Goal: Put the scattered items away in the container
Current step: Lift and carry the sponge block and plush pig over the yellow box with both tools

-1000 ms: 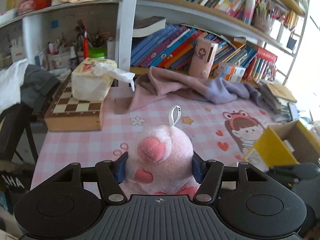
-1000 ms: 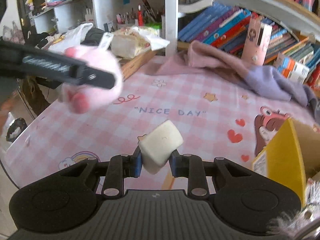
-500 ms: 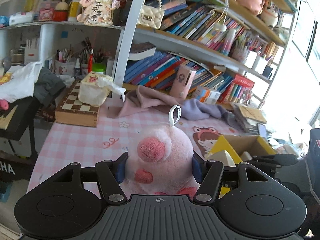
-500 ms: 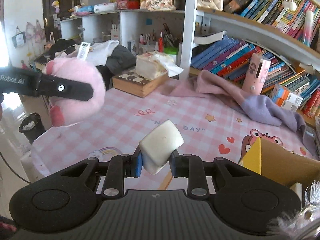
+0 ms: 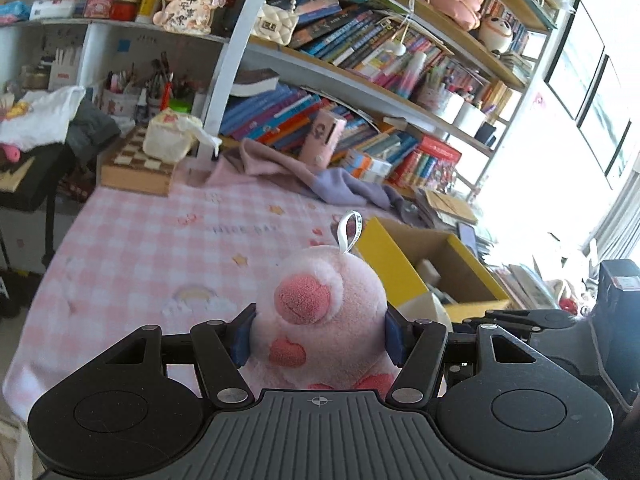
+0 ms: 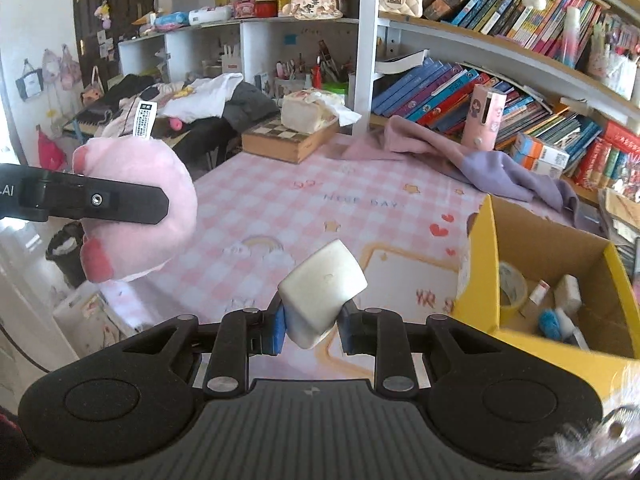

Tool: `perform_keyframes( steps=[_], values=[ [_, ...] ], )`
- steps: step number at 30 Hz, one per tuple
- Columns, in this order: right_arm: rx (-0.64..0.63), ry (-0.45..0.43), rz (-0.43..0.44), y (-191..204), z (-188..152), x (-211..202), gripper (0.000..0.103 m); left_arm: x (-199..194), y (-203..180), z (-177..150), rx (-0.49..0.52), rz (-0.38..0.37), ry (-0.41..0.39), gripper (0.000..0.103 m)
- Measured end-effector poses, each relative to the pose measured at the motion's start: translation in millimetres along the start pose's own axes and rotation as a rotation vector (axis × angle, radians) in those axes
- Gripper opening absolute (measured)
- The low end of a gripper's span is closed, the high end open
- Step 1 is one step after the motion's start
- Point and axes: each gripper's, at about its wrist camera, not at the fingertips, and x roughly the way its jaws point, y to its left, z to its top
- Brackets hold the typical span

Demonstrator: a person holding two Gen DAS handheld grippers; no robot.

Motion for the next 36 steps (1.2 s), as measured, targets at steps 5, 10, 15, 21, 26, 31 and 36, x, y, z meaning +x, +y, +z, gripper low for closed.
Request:
perform_keyframes(
  steps=[5, 10, 15, 21, 26, 31, 36],
  values=[
    [0.032, 0.020, -0.010, 9, -30, -30, 0.023, -15, -12, -26, -0.023, -0.031, 0.040, 0.061],
    [0.109, 0.030, -0.055, 10, -51, -55, 0.023, -18, -26, -38, -0.003, -0.076, 0.085, 0.061],
    [0.149, 0.054, -0.108, 10, -72, -76, 0.023, -16, -39, -48, 0.029, -0.123, 0.118, 0.061],
    [0.193, 0.061, -0.160, 10, -90, -98, 0.023, -12, -55, -58, 0.063, -0.185, 0.158, 0.061],
    [0.257, 0.072, -0.206, 3, -101, -109, 0.023, -6, -62, -63, 0.073, -0.227, 0.184, 0.061],
    [0.309, 0.095, -0.247, -4, -111, -116, 0.023, 6, -70, -66, 0.081, -0.264, 0.213, 0.061],
    [0.347, 0.104, -0.286, -11, -119, -124, 0.023, 21, -80, -69, 0.102, -0.303, 0.250, 0.061]
  ],
)
